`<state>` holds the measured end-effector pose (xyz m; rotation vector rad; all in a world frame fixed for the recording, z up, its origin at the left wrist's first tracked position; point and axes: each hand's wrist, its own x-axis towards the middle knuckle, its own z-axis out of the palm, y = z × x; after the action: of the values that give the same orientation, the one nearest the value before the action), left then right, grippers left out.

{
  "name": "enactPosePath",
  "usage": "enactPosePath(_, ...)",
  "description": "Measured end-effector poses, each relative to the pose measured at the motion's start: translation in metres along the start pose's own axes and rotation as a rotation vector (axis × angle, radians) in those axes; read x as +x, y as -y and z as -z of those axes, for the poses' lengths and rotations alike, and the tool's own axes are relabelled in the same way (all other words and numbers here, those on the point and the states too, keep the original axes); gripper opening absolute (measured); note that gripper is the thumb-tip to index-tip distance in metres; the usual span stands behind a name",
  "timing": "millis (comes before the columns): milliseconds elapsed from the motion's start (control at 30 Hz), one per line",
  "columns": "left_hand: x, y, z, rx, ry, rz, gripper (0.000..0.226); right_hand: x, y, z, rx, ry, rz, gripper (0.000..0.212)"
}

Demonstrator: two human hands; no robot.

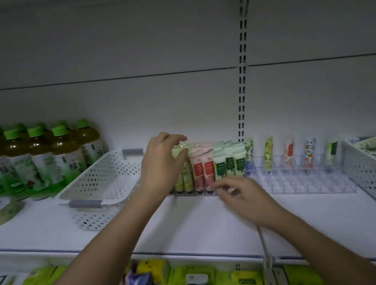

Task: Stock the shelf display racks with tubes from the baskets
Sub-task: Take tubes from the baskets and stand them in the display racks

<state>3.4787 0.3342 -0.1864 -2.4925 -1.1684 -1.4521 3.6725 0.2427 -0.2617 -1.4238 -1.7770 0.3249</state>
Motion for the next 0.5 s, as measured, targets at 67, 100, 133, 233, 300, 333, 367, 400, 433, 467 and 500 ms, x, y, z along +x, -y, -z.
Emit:
enactPosePath(67, 0.001, 0.021, 0.023, -0.002, -0.023, 0.053, 0.023, 0.020, 0.021, -0.006, 0.048, -0.050, 0.054, 0.017)
enactPosePath(100, 0.001, 0.033, 0.035, -0.002, -0.029, 0.088, 0.022, 0.030, 0.032, -0.009, 0.068, -0.070, 0.076, 0.016)
enactPosePath(133, 0.001, 0.046, 0.046, 0.003, -0.034, 0.127, 0.021, 0.041, 0.042, -0.013, 0.086, -0.083, 0.097, 0.016)
enactPosePath(233, -0.001, 0.087, 0.076, 0.060, 0.023, 0.264, 0.021, 0.069, 0.068, -0.028, 0.150, -0.075, 0.129, 0.017)
enactPosePath(300, -0.005, 0.109, 0.089, 0.080, 0.146, 0.357, 0.021, 0.087, 0.081, -0.039, 0.179, -0.066, 0.141, 0.017)
enactPosePath(333, -0.007, 0.118, 0.093, 0.091, 0.218, 0.389, 0.020, 0.096, 0.087, -0.045, 0.189, -0.059, 0.147, 0.017)
enactPosePath(367, -0.009, 0.124, 0.095, 0.099, 0.287, 0.413, 0.019, 0.104, 0.092, -0.052, 0.199, -0.051, 0.153, 0.017)
enactPosePath(400, -0.010, 0.130, 0.096, 0.095, 0.347, 0.436, 0.019, 0.111, 0.096, -0.058, 0.204, -0.041, 0.159, 0.017)
enactPosePath(433, -0.011, 0.133, 0.095, 0.081, 0.395, 0.455, 0.019, 0.119, 0.101, -0.064, 0.204, -0.029, 0.164, 0.017)
enactPosePath(467, -0.012, 0.136, 0.094, 0.068, 0.429, 0.465, 0.019, 0.126, 0.106, -0.070, 0.196, -0.015, 0.168, 0.017)
enactPosePath(500, -0.011, 0.139, 0.092, 0.062, 0.449, 0.462, 0.019, 0.133, 0.110, -0.075, 0.183, 0.000, 0.172, 0.017)
